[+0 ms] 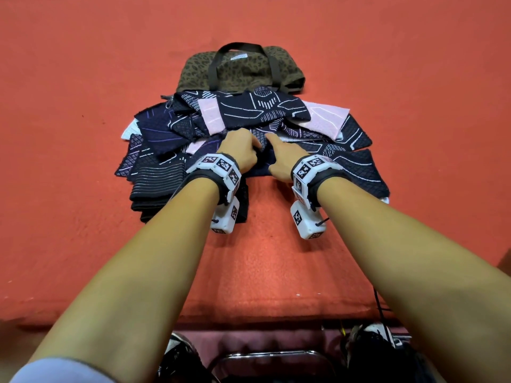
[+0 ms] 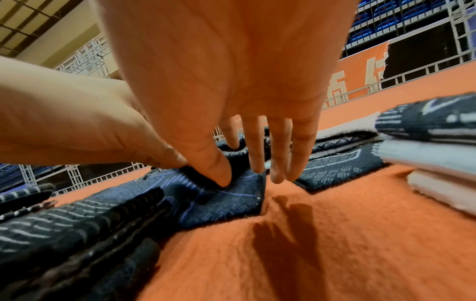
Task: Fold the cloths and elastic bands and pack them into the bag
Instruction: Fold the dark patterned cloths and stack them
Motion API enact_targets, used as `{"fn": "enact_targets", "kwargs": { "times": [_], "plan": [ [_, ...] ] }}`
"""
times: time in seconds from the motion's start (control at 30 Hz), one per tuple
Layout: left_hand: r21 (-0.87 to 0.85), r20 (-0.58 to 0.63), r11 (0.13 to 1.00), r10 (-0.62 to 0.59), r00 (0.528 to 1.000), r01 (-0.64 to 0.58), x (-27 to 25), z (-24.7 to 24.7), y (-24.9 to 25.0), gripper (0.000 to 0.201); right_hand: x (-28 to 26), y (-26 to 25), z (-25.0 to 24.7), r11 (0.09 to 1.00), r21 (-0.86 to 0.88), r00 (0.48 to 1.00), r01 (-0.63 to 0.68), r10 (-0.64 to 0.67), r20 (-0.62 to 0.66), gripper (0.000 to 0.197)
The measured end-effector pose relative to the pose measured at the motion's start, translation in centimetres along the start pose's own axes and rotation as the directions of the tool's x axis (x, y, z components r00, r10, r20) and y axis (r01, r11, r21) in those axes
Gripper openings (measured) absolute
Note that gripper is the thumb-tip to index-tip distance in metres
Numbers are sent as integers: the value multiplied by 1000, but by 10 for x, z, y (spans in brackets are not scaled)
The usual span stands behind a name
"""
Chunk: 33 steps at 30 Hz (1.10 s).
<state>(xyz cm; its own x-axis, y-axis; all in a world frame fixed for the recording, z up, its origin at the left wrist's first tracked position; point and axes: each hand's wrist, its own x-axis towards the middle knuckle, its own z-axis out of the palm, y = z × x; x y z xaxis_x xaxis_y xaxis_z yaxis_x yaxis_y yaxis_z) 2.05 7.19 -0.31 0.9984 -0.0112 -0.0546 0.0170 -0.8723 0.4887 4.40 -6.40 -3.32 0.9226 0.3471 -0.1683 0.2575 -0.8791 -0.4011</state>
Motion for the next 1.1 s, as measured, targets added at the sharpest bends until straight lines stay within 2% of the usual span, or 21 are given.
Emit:
{"fn": "enact_targets", "kwargs": {
  "times": [0.23,0.43,0.57,0.7,0.83,0.93,1.1],
  "plan": [
    [-22,59,999,43,997,-42,-13,18,15,34,-18,12,0,995,-98,1000,-4,5,8,40],
    [-7,74,998,57,996,-57,-23,32,14,38,-40,23,-4,991,-136,999,-9,4,-35,39],
    [5,107,1000,31,994,-31,-30,42,8,34,-57,29,-1,987,-157,1000,-23,20,-22,43],
    [53,125,998,11,992,-18,-35,52,4,40,-70,34,4,985,-165,999,-54,53,-13,42],
    [123,222,991,30,975,-58,-43,58,3,53,-79,30,9,989,-138,999,-48,47,-5,38],
    [137,209,989,33,977,-63,-45,59,-1,55,-84,31,9,990,-129,999,-53,53,1,39],
    [174,189,981,51,981,-84,-48,55,0,67,-87,34,-5,989,-105,993,-102,95,-69,32]
  ]
}}
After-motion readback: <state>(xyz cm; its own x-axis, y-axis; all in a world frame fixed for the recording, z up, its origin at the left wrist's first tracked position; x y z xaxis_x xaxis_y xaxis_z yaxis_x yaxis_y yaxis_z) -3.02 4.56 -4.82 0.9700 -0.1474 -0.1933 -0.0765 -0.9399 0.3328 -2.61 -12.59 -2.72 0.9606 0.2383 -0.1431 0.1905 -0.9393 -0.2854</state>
